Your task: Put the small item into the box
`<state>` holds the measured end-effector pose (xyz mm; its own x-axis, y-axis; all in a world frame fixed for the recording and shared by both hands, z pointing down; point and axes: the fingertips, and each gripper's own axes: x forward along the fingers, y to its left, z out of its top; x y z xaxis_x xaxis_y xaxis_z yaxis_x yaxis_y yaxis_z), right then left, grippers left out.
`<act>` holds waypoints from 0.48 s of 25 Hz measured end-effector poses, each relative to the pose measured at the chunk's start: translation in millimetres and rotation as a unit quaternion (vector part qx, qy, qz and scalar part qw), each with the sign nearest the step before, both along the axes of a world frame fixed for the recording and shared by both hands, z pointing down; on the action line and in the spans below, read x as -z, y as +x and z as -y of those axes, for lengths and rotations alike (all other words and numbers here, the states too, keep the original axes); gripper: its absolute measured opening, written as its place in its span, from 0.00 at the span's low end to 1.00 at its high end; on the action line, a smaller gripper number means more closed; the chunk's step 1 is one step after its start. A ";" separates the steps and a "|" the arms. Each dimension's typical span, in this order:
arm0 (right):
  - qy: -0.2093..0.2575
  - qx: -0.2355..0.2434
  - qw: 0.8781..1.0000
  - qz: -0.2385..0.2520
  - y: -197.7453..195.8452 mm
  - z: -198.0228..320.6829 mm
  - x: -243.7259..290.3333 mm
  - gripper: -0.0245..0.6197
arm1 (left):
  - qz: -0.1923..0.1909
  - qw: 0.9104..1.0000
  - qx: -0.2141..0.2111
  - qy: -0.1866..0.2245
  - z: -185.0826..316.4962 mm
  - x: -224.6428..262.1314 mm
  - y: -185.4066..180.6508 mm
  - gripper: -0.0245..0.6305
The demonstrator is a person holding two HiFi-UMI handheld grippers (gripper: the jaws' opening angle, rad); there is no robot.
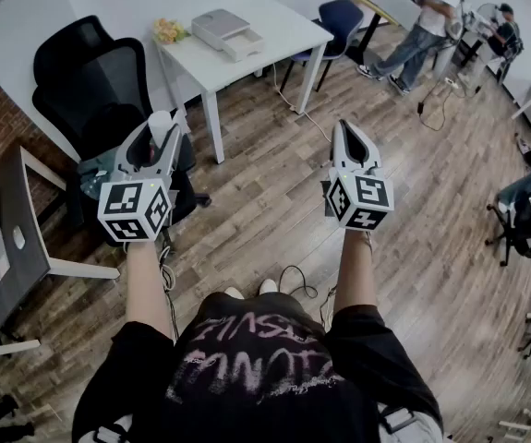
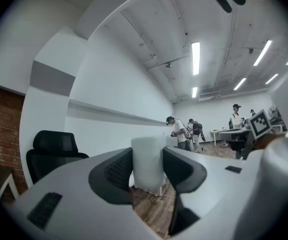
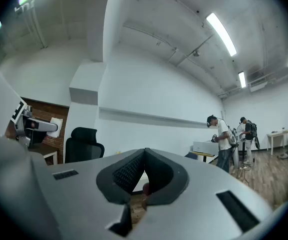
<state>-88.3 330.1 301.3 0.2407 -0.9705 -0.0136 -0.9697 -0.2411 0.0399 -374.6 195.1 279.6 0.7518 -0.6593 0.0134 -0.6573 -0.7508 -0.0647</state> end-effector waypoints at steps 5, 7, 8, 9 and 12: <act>0.002 0.001 1.000 -0.001 1.7 -1.5 0.2 0.05 | 0.003 1.000 -0.011 0.005 -2.6 0.7 10.6 0.32; 0.000 0.002 1.000 -0.003 1.9 -1.8 0.3 0.05 | -0.002 1.000 -0.012 0.002 -4.0 0.4 11.9 0.32; -0.001 0.002 1.000 -0.003 2.1 -2.2 0.3 0.05 | -0.003 1.000 -0.012 0.000 -4.4 0.1 12.3 0.32; -0.001 0.002 1.000 -0.003 2.4 -2.6 0.4 0.05 | -0.005 1.000 -0.013 -0.001 -4.5 -0.1 12.6 0.32; -0.002 0.001 1.000 0.001 2.6 -3.7 0.9 0.05 | -0.006 1.000 -0.013 -0.004 -5.0 -0.7 12.0 0.32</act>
<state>-85.7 333.7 300.4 0.2397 -0.9708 -0.0100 -0.9700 -0.2399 0.0395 -362.6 200.1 280.3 0.7683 -0.6400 0.0097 -0.6388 -0.7677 -0.0510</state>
